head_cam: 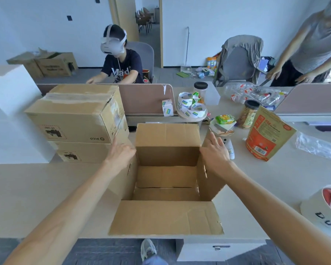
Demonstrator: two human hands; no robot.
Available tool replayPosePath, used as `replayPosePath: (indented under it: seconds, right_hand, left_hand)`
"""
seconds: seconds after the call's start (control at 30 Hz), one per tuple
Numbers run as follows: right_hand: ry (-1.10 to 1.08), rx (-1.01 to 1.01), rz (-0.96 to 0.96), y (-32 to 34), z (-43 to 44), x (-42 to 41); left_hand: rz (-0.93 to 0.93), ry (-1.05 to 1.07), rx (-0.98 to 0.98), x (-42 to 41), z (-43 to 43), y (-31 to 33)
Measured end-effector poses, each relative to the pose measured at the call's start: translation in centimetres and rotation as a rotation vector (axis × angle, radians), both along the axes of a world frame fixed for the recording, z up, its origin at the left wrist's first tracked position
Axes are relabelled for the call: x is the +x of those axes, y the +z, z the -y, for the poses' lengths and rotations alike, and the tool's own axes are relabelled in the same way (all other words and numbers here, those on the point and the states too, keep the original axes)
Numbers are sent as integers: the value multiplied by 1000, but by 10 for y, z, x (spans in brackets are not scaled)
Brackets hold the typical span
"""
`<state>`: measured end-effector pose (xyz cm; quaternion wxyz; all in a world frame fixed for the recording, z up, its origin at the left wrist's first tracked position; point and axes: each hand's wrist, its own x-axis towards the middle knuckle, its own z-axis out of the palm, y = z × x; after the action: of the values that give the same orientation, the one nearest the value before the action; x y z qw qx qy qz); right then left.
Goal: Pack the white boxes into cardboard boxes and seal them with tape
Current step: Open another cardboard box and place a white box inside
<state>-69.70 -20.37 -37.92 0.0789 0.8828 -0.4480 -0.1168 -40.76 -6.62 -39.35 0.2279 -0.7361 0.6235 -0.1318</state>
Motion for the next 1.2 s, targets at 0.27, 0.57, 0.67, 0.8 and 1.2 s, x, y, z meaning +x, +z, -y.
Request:
replayPosePath:
  seconds: [0.27,0.57,0.67,0.8,1.2]
  right_hand:
    - [-281,321,60,-42,-15,-35]
    - [-168,354,278,-55,-38,-39]
    - [-179,476,347,-48,-48,-34]
    - [-153,541,460,-42,-59,-22]
    - [170,563,465,-28,-143,92]
  left_hand:
    - [-262,104,88,-15,-30,-48]
    - [-612,157,-111,-16,-64,-75]
    - [-728,205,-132,-22,-75,-77]
    - [-958,323,-231,-38,-99,-64]
    - [-902,313,-531,3,-195,-48]
